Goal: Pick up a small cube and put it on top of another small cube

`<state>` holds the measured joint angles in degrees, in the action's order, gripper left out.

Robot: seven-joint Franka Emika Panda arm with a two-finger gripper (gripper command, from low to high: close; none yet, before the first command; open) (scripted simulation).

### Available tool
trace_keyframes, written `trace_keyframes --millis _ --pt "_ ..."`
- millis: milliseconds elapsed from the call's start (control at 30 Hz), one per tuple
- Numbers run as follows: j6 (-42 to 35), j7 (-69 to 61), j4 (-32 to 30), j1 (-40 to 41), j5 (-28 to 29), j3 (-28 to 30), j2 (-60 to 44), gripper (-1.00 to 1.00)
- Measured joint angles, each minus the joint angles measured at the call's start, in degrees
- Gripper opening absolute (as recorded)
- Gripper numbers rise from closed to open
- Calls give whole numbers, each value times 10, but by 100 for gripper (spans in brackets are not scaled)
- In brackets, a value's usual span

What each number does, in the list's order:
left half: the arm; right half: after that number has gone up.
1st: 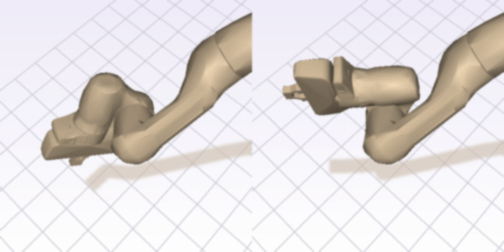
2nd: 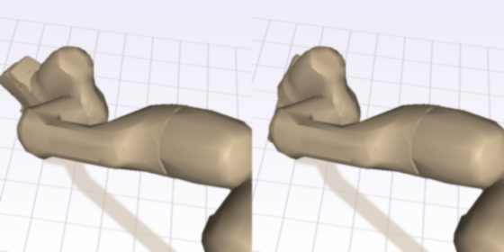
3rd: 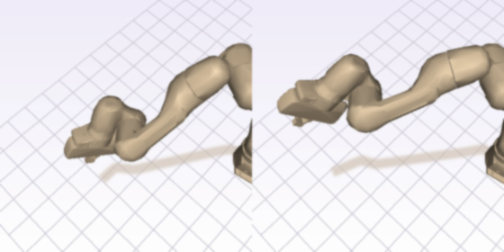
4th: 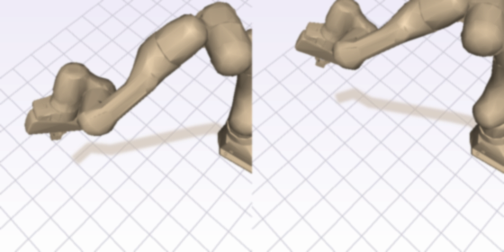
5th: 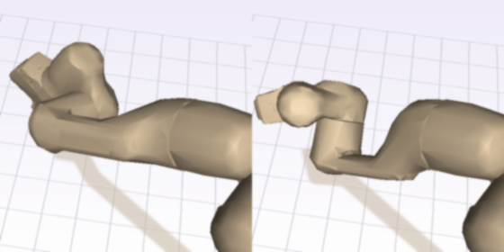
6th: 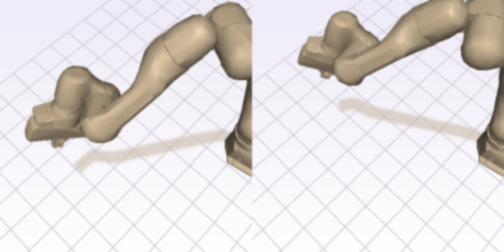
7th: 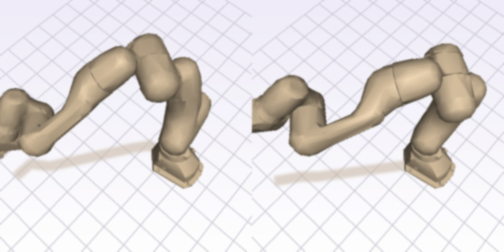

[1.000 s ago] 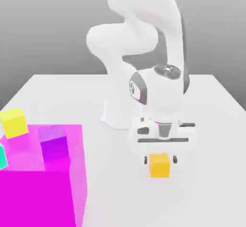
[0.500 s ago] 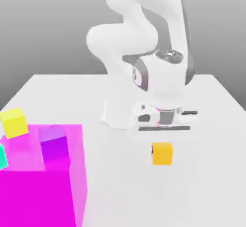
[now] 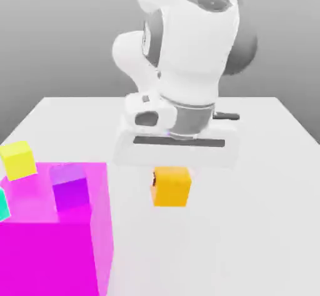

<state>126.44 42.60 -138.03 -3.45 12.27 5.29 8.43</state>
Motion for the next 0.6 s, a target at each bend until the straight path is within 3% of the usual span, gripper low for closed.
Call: trace_keyframes --millis 300,467,500,600 --pt "-131 -200 110 90 -39 131 45 -100" --pt "-59 -248 63 107 -73 170 34 -100" --pt "-39 -250 50 108 -76 172 26 100" --pt "-39 -250 50 108 -76 172 26 100"
